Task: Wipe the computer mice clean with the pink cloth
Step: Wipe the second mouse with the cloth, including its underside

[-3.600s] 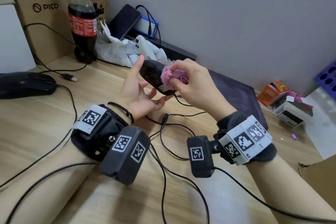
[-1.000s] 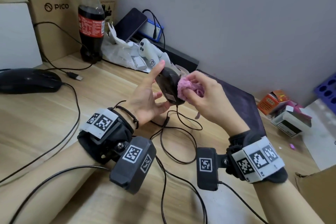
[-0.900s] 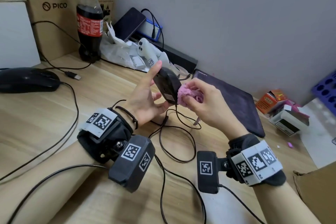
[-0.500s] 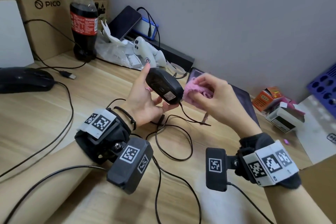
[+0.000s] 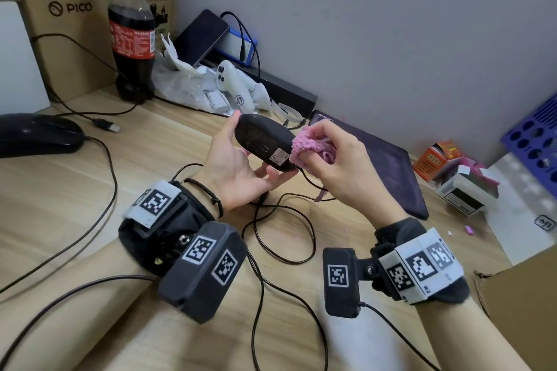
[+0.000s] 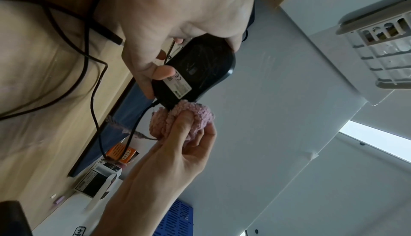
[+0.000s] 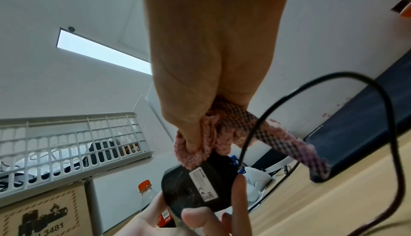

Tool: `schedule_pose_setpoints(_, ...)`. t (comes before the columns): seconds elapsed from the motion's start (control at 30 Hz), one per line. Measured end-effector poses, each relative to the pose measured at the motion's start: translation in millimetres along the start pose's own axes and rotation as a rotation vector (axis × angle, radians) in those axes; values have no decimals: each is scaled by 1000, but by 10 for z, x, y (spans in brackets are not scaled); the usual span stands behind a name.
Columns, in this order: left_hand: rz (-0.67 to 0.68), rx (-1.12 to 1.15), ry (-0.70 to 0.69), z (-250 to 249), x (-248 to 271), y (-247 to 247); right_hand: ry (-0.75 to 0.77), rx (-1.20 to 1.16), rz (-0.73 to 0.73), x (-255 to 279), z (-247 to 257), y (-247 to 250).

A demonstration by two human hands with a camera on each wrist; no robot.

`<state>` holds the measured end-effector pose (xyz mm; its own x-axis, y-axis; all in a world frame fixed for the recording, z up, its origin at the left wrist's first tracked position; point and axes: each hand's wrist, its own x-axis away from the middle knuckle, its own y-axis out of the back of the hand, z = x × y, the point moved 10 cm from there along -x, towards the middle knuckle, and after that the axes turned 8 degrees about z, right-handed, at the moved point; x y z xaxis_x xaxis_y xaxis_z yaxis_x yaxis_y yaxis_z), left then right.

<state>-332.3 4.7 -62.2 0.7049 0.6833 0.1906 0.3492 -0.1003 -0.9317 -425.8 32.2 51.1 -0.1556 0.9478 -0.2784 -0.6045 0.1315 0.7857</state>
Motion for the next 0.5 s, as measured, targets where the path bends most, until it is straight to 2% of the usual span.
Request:
schedule_pose_setpoints(0.23, 35, 24, -30, -81, -20, -13, -64, -43, -34, 100, -121, -62)
schedule_pose_setpoints(0.4, 14, 27, -58, -84, -35, 30, -143, -9, 52, 102, -228, -56)
schedule_pose_setpoints(0.5, -18, 34, -95, -116, -31, 32, -92, -16, -47, 61, -89, 130)
